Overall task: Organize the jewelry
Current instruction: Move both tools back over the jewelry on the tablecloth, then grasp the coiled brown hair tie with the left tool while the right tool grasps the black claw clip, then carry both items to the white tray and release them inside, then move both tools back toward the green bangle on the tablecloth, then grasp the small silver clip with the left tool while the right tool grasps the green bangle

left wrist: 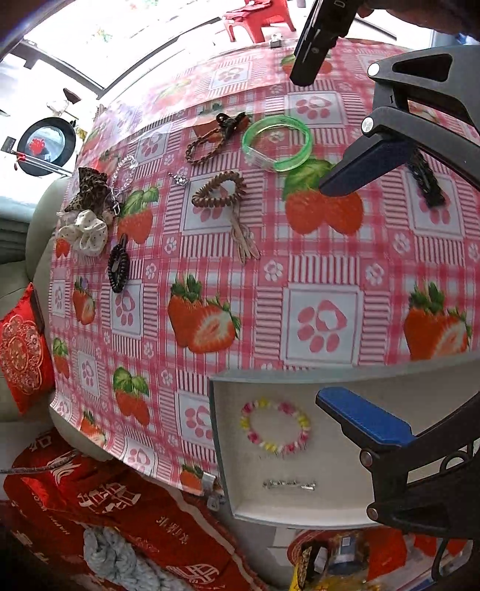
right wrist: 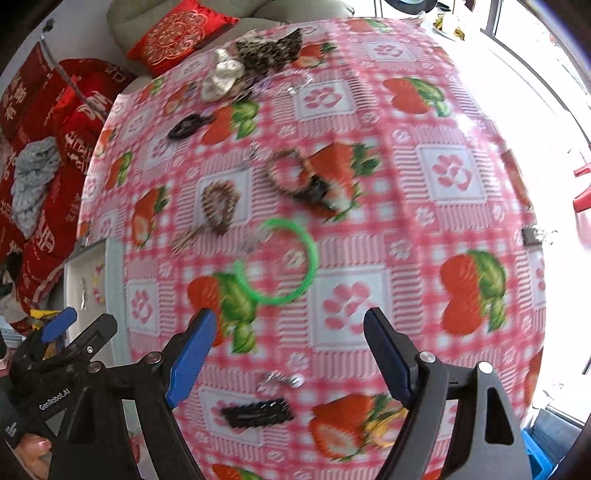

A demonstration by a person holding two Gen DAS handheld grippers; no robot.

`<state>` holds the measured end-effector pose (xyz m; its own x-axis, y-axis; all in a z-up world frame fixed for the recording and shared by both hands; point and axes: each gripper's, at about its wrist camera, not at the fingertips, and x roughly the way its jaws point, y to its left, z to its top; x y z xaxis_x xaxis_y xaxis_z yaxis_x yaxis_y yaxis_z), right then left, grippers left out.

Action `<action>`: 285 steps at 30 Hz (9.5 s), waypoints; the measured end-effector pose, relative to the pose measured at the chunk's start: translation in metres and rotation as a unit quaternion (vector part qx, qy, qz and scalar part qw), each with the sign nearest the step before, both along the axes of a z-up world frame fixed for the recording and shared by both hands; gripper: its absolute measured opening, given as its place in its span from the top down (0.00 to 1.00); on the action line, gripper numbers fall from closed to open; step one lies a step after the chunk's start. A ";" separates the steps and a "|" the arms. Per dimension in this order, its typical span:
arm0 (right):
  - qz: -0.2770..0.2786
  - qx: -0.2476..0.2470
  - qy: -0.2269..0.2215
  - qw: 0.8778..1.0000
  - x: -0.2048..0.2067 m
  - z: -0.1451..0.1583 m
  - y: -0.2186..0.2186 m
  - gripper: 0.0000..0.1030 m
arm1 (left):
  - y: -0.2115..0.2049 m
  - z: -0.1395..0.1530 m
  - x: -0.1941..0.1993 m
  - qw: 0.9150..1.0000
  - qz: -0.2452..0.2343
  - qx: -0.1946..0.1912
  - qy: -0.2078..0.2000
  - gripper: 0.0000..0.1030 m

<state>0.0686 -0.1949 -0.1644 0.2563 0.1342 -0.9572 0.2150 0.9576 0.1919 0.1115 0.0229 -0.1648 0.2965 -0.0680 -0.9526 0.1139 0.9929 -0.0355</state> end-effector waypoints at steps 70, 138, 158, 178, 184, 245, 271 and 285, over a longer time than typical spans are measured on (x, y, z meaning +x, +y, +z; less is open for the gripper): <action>0.005 0.036 -0.035 0.999 0.075 -0.025 -0.050 0.78 | -0.087 -0.008 0.077 0.994 -0.071 -0.081 -0.034 0.83; 0.283 0.051 0.000 0.958 0.084 -0.038 0.298 0.78 | 0.230 -0.047 -0.041 0.981 0.188 -0.050 0.001 0.83; 0.275 0.021 0.022 0.961 0.109 -0.079 0.311 0.77 | 0.227 -0.063 -0.017 0.985 0.171 0.018 0.005 0.83; 0.247 0.077 -0.011 0.966 0.093 -0.031 0.282 0.45 | 0.214 -0.039 -0.017 0.988 0.152 0.033 -0.023 0.00; 0.218 0.090 -0.009 0.972 0.080 -0.021 0.256 0.45 | 0.206 -0.031 -0.017 0.988 0.145 0.045 -0.030 0.00; 0.018 -0.043 0.059 0.997 0.047 -0.062 -0.015 0.30 | -0.063 -0.069 0.068 0.994 -0.096 0.057 0.004 0.12; 0.100 -0.111 0.013 0.989 0.061 -0.067 0.020 0.94 | -0.061 -0.066 0.053 0.996 -0.080 -0.024 0.020 0.76; 0.072 -0.026 -0.003 0.997 0.051 -0.040 0.007 0.94 | -0.030 -0.028 0.032 0.998 -0.044 -0.048 0.001 0.76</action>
<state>0.1193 -0.1882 -0.2040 0.2444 0.1199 -0.9622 0.0733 0.9872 0.1416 0.1430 -0.0067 -0.1926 0.2844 -0.1841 -0.9409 0.1997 0.9712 -0.1297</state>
